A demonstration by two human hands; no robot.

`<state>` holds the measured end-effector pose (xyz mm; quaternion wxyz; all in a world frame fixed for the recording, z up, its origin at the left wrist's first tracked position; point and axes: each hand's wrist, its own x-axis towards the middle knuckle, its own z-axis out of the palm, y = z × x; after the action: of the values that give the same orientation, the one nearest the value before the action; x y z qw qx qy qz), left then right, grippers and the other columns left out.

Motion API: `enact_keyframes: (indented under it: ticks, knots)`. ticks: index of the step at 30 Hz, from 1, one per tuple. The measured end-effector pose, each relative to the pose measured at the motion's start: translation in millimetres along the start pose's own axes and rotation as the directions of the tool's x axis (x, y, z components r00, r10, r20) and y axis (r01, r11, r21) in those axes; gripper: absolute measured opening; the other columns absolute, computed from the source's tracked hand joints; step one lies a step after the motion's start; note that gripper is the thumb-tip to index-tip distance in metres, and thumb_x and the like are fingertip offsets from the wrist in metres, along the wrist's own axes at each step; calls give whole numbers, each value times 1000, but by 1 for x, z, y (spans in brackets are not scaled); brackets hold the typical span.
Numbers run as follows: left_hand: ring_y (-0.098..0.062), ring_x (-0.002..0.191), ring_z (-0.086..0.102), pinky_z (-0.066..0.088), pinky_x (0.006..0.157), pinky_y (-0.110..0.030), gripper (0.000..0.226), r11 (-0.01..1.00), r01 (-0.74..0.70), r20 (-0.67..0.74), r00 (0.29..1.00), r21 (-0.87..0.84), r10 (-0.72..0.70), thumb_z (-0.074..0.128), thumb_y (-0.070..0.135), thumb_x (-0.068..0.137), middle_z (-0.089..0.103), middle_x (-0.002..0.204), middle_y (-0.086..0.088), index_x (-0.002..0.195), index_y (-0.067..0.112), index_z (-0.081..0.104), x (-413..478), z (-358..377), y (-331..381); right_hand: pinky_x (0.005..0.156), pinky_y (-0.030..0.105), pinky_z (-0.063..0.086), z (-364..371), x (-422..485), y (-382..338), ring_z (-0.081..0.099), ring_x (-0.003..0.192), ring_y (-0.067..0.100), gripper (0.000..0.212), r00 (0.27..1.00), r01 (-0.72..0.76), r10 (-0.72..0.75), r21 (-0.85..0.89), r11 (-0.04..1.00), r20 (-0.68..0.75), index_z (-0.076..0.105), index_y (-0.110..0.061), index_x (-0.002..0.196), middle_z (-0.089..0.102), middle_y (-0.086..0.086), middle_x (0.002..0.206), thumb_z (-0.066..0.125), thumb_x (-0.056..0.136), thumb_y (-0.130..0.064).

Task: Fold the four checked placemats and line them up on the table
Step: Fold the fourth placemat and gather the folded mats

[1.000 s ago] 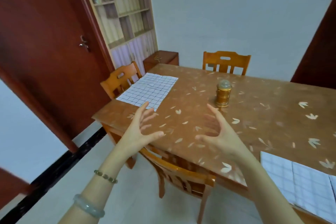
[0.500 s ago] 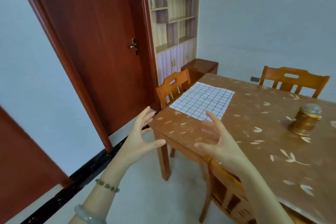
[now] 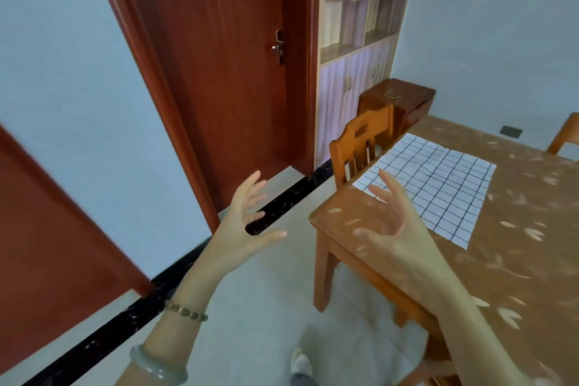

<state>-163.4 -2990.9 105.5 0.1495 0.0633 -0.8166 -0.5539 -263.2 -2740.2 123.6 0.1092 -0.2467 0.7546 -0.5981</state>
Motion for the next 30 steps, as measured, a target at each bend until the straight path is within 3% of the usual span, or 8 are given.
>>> enact_keyframes:
  ticks: [3,5,8,13,19,21,25,30]
  knots:
    - [4,134,37,37,111,-32,108,1000,2,4,1000,18,-2,82,44,62,34,150,16,149,40,17,51,-16,-24,77,4,46,16,58,18,39,130,2,96,1000,-6,6,1,1000,-3,22,-44,145,37,-13,145,78,74,-10]
    - [4,135,35,35,112,-35,110,999,3,22,1000,34,-4,84,41,62,34,150,17,148,41,17,91,-23,-35,86,11,48,19,96,26,38,129,-2,98,1000,0,0,-44,999,-20,19,-41,147,35,-15,144,78,75,-11]
    - [4,136,33,34,113,-35,111,1000,4,27,1000,26,-4,87,28,63,34,149,18,148,44,17,152,-30,-48,108,35,40,18,158,33,37,131,-2,98,998,18,-23,-97,995,-50,17,-43,146,36,-13,144,77,76,-9]
    - [6,136,31,33,113,-30,111,1000,2,58,998,22,-3,88,22,66,32,150,19,147,45,16,234,-40,-70,109,29,33,18,240,44,35,133,3,99,999,-11,6,-93,996,-44,16,-46,145,36,-12,145,76,77,-9]
    - [4,137,31,35,113,-35,111,999,-25,154,988,27,20,88,26,65,31,149,21,146,46,15,334,-45,-95,107,29,34,14,320,69,36,133,2,100,993,-71,64,-67,995,-103,15,-50,144,38,-15,144,78,75,-12]
    - [4,137,31,35,113,-36,111,999,-46,207,978,26,40,87,32,63,31,150,20,146,47,15,375,-44,-104,102,23,38,14,349,80,38,132,3,100,987,-85,75,-71,994,-141,15,-49,144,38,-15,143,78,75,-13]
    - [4,137,30,33,114,-38,110,996,-84,297,952,12,76,86,37,61,31,150,20,144,53,16,457,-43,-126,108,34,37,17,407,99,39,132,5,101,966,-120,102,-66,991,-237,16,-44,146,39,-10,144,79,73,-12]
    - [5,138,29,33,114,-34,109,994,-113,455,884,-12,106,85,38,60,30,150,21,143,53,16,569,-52,-159,107,32,38,29,485,115,42,129,7,100,907,-173,154,-15,985,-393,19,-40,146,40,-7,143,80,72,-11]
